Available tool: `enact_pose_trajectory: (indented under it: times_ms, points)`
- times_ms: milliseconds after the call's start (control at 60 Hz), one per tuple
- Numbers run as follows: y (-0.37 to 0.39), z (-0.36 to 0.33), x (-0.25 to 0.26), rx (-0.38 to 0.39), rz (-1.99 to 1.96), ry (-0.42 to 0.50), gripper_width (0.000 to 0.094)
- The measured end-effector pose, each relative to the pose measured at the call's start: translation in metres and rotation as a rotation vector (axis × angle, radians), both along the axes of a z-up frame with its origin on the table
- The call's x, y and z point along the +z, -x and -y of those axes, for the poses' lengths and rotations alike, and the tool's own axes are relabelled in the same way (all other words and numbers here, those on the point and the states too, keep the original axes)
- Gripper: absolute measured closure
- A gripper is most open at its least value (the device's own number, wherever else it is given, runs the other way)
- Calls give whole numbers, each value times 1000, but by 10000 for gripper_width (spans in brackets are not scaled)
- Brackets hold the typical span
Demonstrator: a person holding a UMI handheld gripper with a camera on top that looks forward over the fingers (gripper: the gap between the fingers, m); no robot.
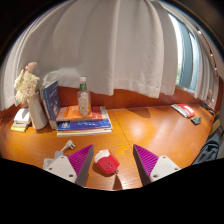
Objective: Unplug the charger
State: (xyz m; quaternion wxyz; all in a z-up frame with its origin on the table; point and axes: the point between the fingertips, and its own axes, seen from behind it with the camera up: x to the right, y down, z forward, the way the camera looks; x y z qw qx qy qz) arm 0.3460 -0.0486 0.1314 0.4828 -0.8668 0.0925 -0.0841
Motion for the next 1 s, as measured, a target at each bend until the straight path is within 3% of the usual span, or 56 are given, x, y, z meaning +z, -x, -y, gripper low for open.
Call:
enact_pose_trajectory:
  times_ms: [183,383,750,883,1000]
  points:
    - [62,35,81,24,33,-115,162]
    - [180,98,129,118,-3,-184,160]
    - [371,194,108,344,-41,-127,149]
    - [403,215,97,393,-55,-104,148]
    - [408,222,90,388,-55,-93,149]
